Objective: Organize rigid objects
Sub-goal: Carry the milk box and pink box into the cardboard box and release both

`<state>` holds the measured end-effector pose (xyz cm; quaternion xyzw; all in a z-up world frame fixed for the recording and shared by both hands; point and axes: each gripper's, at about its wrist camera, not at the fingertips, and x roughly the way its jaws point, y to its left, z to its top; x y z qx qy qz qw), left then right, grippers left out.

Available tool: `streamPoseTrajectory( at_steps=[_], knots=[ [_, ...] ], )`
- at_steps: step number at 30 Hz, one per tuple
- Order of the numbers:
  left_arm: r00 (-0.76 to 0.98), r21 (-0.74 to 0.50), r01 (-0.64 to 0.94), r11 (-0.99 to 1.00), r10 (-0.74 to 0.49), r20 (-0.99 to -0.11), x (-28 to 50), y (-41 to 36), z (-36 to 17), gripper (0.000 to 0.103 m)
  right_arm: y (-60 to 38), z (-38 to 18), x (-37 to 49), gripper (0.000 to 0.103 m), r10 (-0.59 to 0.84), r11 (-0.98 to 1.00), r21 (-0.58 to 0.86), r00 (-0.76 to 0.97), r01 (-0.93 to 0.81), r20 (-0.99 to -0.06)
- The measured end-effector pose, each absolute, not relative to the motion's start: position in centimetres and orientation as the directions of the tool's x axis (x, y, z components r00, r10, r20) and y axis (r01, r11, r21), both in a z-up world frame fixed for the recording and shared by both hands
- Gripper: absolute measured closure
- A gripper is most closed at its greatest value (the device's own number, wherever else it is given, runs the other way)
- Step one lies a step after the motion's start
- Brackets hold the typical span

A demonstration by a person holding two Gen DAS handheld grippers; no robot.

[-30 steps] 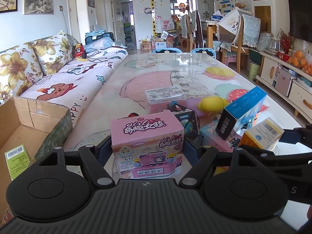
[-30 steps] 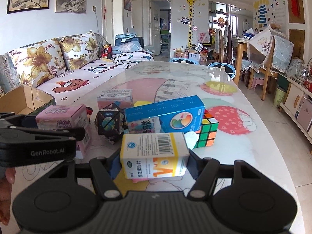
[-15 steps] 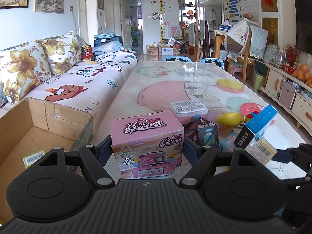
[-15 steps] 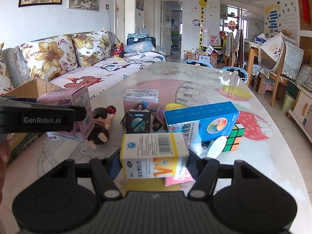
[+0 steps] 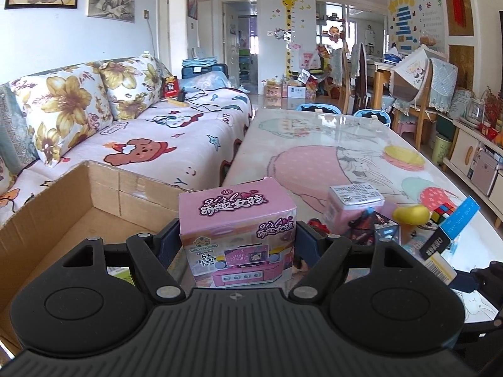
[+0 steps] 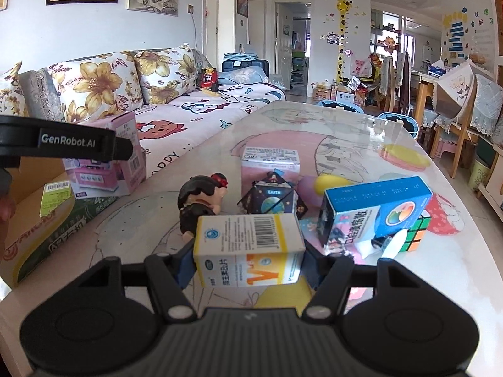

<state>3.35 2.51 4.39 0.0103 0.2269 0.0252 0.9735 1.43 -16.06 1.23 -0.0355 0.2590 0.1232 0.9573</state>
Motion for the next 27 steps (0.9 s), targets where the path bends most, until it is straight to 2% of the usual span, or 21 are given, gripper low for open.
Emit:
streamPoseTrajectory(
  at_steps=[27],
  knots=[
    [0.857,-0.002,-0.269,0.963,0.238,-0.457,1.0,4.7,5.1,0.009,-6.2,3.8,2.7,0.038,0.333,0.922,-0.019,0.817,-0.387,-0.472]
  ],
)
